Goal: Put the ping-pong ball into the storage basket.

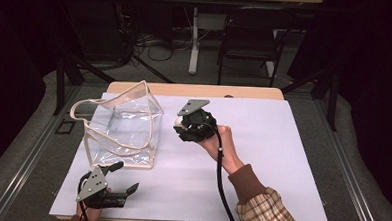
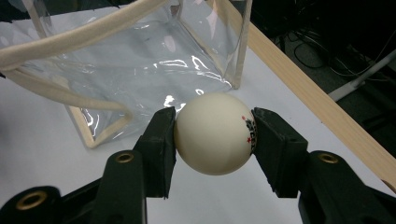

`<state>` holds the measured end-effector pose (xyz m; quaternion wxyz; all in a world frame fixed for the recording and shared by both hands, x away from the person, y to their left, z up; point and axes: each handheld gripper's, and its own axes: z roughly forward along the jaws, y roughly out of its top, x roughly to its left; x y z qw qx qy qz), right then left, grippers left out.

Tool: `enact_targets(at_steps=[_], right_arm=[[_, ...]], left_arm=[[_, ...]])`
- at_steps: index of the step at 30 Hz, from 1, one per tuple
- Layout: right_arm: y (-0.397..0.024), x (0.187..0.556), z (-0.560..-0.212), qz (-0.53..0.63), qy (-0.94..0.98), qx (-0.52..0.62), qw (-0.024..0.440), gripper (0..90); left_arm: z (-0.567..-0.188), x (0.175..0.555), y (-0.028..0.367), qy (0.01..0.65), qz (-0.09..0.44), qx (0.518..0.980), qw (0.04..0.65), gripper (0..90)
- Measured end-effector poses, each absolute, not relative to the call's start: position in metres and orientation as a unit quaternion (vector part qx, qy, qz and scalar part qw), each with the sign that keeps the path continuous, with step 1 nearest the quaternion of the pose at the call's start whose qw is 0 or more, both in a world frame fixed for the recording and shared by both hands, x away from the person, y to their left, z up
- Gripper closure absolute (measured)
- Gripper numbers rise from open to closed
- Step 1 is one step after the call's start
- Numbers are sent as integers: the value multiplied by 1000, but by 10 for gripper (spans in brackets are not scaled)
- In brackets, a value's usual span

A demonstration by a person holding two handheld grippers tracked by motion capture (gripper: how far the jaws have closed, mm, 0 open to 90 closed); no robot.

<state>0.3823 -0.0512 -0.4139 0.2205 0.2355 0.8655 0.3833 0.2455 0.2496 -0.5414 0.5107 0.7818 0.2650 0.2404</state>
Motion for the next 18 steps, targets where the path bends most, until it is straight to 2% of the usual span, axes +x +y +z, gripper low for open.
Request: enact_targets(at_steps=[18], right_arm=[[-42, 387, -401, 383, 866, 231, 225, 509]], left_arm=[[-541, 245, 250, 265, 240, 781, 512, 159]])
